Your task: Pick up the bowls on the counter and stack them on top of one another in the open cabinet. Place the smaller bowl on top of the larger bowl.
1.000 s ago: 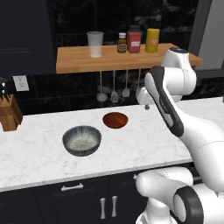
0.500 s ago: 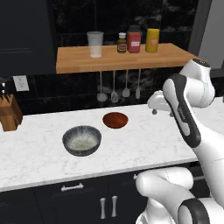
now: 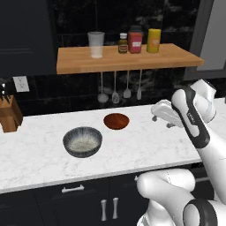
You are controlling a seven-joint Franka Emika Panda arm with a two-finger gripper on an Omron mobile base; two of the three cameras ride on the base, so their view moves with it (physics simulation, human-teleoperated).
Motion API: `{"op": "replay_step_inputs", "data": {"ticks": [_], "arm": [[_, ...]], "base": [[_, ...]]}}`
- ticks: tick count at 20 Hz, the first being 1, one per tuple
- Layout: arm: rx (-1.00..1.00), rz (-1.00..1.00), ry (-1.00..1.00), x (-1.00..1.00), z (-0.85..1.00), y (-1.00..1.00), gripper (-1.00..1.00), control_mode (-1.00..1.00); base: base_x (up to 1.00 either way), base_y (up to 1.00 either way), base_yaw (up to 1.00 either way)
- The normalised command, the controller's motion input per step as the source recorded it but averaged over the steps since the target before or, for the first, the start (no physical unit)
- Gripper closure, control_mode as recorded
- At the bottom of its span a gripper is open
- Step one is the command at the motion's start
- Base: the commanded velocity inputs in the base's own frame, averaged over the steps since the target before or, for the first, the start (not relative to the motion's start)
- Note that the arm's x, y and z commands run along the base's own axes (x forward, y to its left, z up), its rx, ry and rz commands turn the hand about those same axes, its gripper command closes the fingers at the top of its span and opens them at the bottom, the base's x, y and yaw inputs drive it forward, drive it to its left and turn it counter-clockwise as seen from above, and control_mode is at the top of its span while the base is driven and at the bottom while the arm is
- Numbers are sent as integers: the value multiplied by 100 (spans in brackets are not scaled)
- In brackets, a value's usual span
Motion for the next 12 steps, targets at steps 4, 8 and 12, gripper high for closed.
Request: {"op": "replay_step_inputs", "data": {"ticks": [4,8,12], "arm": [[2,0,2,58,-32,0,-100,-100],[0,0,13,56,-12,0,-100,-100],[0,0,17,47,-14,0,-100,-100]], "base": [[0,0,0],[0,0,0],[0,0,0]]}}
